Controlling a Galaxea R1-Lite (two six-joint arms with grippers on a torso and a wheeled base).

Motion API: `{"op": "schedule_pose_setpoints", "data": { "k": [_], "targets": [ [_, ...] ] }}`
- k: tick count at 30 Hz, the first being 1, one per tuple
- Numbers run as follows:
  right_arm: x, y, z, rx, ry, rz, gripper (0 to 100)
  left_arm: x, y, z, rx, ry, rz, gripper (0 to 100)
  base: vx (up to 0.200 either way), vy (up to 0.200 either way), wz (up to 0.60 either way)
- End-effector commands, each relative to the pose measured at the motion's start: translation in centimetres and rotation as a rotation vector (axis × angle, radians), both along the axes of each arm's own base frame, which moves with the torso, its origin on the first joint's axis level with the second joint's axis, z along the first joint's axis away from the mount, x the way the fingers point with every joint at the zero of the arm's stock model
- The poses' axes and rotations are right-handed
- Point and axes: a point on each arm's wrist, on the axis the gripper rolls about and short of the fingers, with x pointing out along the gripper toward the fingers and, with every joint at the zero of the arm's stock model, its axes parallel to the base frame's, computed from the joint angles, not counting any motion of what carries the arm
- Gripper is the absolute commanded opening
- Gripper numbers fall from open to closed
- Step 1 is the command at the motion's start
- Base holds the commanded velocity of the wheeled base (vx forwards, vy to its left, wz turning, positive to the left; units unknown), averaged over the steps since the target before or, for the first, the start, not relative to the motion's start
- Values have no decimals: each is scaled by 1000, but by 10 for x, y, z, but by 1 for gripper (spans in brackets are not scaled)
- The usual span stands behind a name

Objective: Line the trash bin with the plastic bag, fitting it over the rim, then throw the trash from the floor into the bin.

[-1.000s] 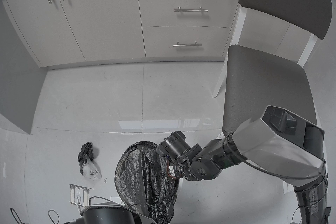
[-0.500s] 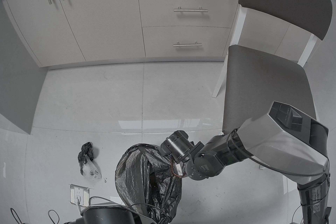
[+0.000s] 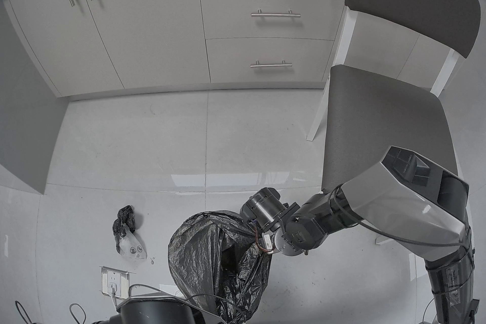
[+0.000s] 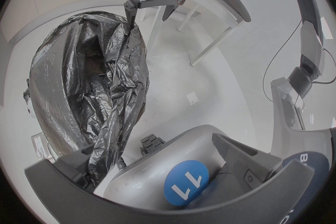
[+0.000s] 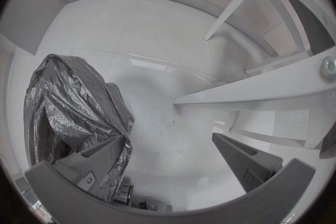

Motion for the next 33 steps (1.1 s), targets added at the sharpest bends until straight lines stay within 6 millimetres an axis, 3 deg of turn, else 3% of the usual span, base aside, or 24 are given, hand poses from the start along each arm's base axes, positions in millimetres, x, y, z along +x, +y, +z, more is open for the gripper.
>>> {"op": "schedule_pose_setpoints", "data": {
  "k": [1, 33],
  "targets": [
    [2, -1, -11, -14, 16, -4, 100, 0, 0, 0, 0, 0, 0, 100, 0, 0, 0],
    [15, 19, -28, 80, 19, -15, 100, 7, -2, 1, 6, -76, 82, 100, 0, 0, 0]
  ]
}}
